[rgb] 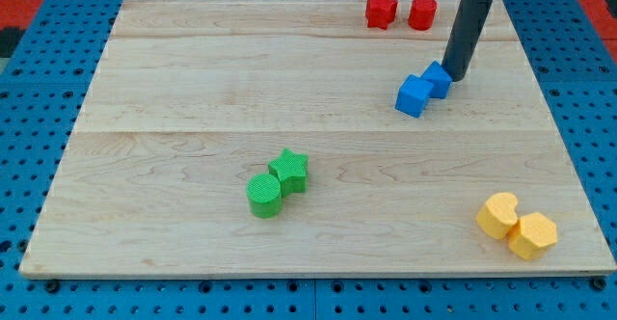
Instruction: Move the blue triangle to the top left
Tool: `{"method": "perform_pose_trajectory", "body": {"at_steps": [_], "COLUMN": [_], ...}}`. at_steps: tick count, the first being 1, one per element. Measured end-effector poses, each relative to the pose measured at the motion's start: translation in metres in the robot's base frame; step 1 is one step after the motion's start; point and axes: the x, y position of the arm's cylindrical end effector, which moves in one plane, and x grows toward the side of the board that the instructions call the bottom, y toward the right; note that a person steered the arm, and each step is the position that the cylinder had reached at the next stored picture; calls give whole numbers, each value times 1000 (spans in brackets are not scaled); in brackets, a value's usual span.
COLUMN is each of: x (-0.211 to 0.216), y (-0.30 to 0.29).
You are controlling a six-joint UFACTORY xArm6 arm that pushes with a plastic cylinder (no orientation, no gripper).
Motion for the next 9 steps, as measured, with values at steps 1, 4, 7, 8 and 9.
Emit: {"method": "perform_pose_trajectory", "body": {"at_steps": [1,4,7,8,9], "x": [0,18,39,70,55], "y": [0,-48,-111,-111,-169]}}
